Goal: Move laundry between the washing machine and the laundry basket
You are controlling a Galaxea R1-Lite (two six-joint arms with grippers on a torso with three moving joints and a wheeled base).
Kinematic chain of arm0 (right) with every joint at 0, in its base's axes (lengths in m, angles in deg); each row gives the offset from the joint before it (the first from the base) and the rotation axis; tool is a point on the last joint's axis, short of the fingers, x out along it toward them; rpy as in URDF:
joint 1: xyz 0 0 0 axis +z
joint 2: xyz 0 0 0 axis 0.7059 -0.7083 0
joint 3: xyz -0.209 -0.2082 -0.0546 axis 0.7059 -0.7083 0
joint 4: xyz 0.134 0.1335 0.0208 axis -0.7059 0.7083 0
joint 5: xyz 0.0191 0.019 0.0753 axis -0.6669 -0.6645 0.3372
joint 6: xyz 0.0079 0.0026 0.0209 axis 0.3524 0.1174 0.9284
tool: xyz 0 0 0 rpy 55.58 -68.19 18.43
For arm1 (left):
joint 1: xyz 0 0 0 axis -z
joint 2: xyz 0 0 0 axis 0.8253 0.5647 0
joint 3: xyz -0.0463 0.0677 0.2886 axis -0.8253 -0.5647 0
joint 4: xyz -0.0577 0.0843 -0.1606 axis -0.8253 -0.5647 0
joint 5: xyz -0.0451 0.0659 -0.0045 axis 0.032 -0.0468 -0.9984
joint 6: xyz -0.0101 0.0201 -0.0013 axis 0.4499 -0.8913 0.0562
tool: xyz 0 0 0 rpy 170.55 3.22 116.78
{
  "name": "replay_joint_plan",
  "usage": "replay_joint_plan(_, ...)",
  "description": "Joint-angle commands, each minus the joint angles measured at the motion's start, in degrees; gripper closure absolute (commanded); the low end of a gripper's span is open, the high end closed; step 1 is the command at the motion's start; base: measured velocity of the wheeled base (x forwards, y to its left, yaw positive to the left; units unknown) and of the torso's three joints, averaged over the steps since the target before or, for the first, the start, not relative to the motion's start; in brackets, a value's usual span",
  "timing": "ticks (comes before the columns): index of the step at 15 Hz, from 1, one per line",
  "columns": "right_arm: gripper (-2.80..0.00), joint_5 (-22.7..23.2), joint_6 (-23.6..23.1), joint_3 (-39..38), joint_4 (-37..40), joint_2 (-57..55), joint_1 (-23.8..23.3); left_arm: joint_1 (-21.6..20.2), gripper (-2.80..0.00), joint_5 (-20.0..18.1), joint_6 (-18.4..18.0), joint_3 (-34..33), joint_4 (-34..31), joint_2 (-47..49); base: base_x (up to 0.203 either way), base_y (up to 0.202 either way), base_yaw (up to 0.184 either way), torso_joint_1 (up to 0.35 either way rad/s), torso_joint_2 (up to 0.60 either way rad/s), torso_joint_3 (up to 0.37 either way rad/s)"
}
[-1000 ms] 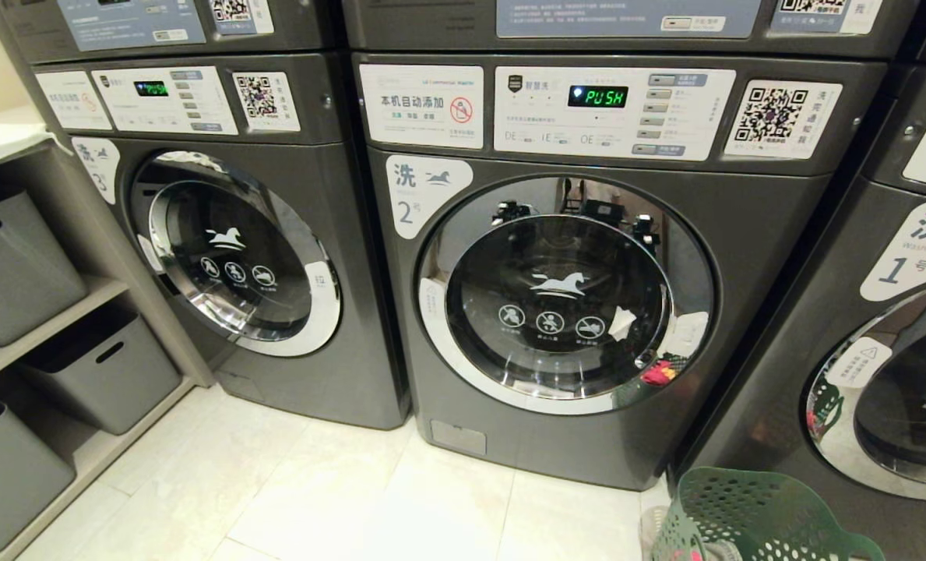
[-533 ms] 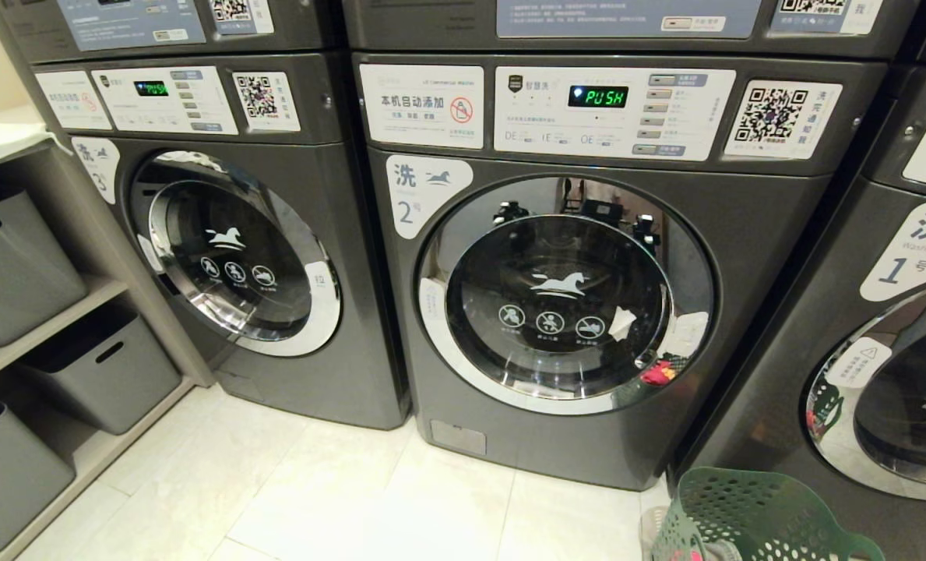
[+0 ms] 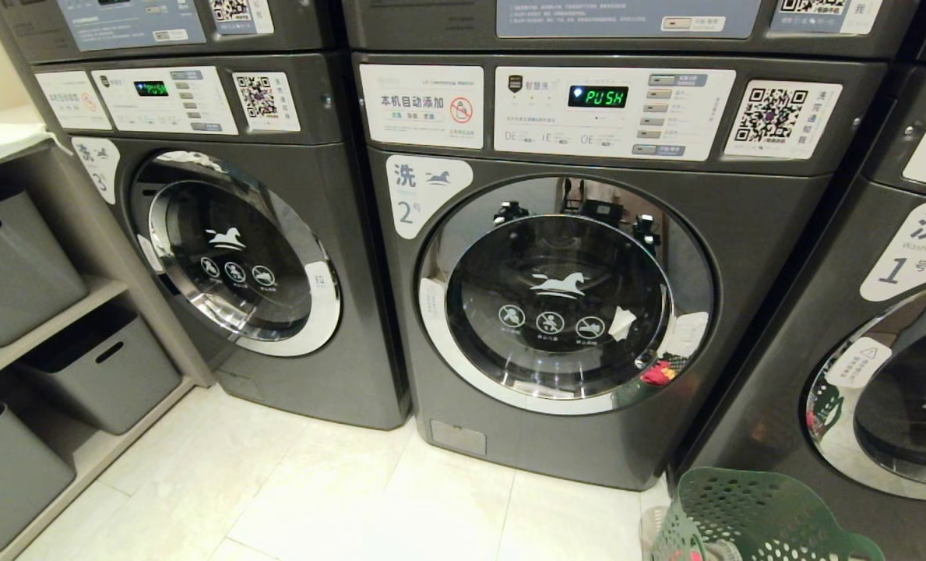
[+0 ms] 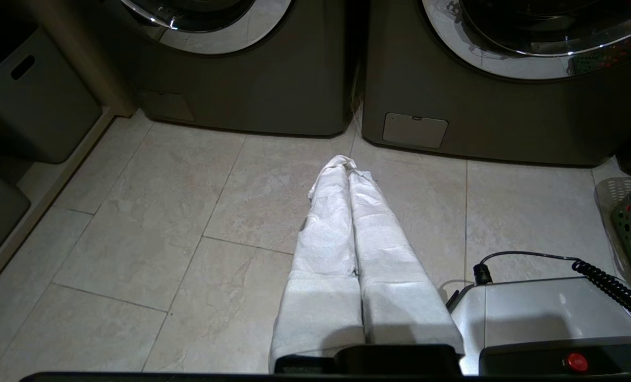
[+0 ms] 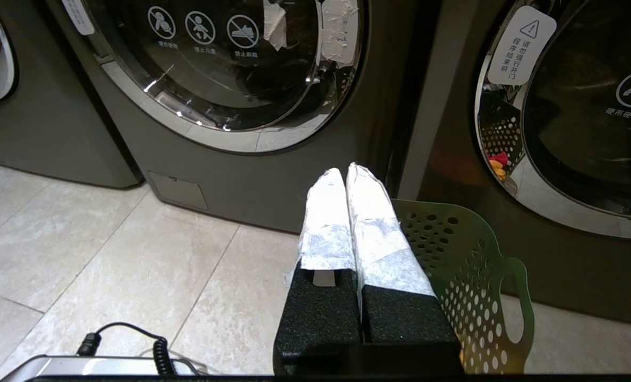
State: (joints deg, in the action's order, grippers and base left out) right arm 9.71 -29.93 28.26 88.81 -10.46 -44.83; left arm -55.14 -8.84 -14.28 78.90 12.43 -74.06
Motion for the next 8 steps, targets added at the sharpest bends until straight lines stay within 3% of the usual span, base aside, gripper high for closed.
replay_joint_plan(1,0.00,-0.01,0.04,-0.06,-0.11,-0.11,0.01,-0.04,0.00,0.20,0.51,-0.01,-0.05,-0.03,0.000,0.000,0.000,0.000,0.00,0.000)
replay_joint_plan(8,0.00,-0.01,-0.49,-0.15,-0.20,-0.11,0.01,-0.03,0.00,0.11,0.25,-0.01,-0.05,-0.06,0.000,0.000,0.000,0.000,0.00,0.000)
